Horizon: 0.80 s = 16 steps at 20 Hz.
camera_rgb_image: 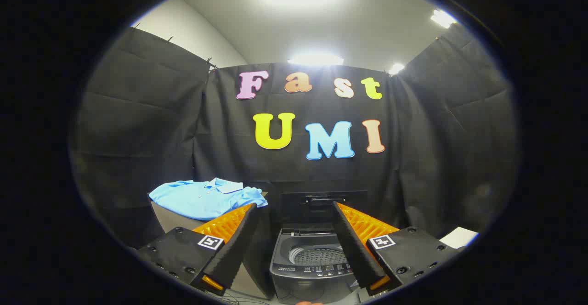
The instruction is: Put the clothes into the washing machine and then close the washing machine lid.
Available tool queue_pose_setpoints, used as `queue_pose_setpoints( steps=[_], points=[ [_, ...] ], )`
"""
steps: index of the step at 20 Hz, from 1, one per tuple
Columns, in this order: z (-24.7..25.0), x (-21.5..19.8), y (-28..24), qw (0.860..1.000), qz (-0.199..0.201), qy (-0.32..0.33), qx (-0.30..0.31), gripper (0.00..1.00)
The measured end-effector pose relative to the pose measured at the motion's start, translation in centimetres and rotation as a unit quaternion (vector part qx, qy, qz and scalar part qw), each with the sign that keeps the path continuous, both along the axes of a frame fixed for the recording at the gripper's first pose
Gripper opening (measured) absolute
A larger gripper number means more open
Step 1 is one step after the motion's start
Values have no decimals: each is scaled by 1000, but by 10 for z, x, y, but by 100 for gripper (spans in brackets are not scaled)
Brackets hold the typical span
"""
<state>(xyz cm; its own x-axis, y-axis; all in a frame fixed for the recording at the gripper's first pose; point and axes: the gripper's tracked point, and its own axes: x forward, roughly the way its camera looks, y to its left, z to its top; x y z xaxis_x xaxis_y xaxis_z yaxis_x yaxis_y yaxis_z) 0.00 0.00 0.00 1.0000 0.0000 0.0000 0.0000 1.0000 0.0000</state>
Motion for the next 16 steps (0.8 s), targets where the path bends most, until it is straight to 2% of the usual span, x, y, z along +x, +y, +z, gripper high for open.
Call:
queue_pose_setpoints(
  steps=[6,16],
  points=[
    [6,2,-11,1000,-17,-3,3,99],
    [2,-1,-13,1000,-21,4,-5,99]
  ],
)
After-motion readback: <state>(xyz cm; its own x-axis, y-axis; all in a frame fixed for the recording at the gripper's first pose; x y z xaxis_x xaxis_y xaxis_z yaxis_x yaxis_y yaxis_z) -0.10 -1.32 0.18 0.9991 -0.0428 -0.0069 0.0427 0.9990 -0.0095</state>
